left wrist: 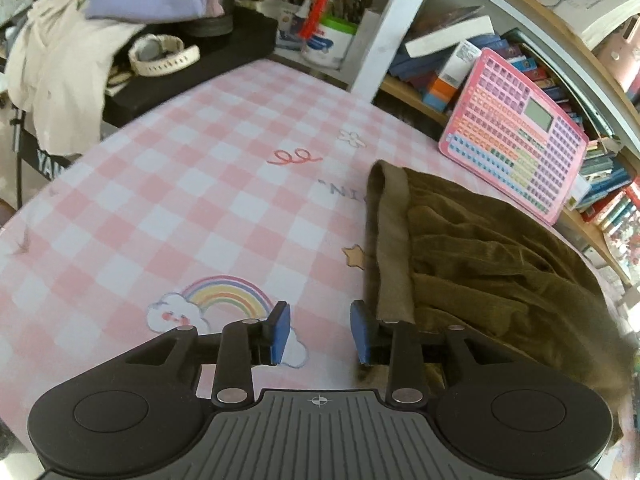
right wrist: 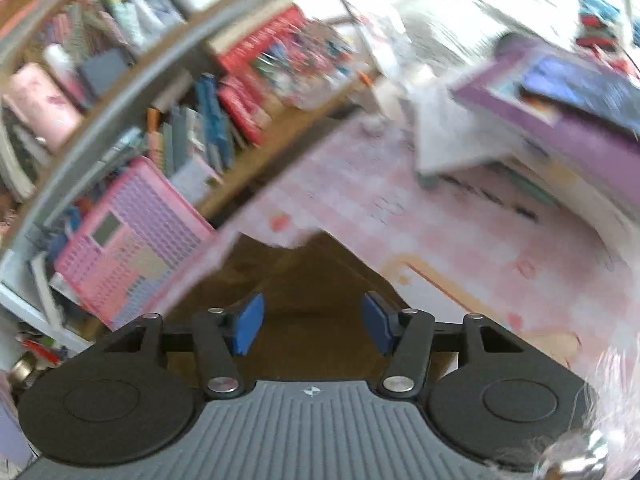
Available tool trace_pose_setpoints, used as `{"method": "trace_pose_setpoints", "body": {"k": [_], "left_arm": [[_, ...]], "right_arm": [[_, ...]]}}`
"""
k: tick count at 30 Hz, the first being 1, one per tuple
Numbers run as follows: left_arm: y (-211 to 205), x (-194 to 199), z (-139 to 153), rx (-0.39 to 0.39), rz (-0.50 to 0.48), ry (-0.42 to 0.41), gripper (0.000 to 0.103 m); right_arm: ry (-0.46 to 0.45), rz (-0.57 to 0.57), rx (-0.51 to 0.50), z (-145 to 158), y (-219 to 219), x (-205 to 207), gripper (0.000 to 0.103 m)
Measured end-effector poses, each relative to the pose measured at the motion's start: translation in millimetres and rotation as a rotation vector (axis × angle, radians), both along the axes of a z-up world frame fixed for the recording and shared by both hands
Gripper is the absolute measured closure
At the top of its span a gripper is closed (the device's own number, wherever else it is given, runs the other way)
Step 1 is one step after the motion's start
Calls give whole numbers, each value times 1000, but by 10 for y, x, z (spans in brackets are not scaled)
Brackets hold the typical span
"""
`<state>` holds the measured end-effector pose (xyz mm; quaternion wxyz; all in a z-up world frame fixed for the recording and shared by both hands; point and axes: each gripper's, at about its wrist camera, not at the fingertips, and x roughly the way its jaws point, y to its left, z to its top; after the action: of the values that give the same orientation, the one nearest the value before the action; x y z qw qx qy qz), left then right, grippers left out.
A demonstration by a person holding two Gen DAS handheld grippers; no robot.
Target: Fold clothes
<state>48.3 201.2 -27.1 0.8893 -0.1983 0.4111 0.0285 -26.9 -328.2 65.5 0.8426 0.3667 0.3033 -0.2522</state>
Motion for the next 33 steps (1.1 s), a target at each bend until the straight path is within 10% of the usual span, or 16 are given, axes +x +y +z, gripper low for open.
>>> {"method": "trace_pose_setpoints", "body": {"k": [10, 17, 33], "left_arm": [[-280, -2, -43, -29, -111, 56, 69], [-307, 37, -140, -97, -3, 102, 69], [-351, -29, -162, -245, 117, 159, 50]], "right_arm": [[176, -21, 5, -612, 92, -163, 64], [251, 82, -99, -823, 249, -17, 87], [288, 133, -150, -853, 204, 53, 89]]}}
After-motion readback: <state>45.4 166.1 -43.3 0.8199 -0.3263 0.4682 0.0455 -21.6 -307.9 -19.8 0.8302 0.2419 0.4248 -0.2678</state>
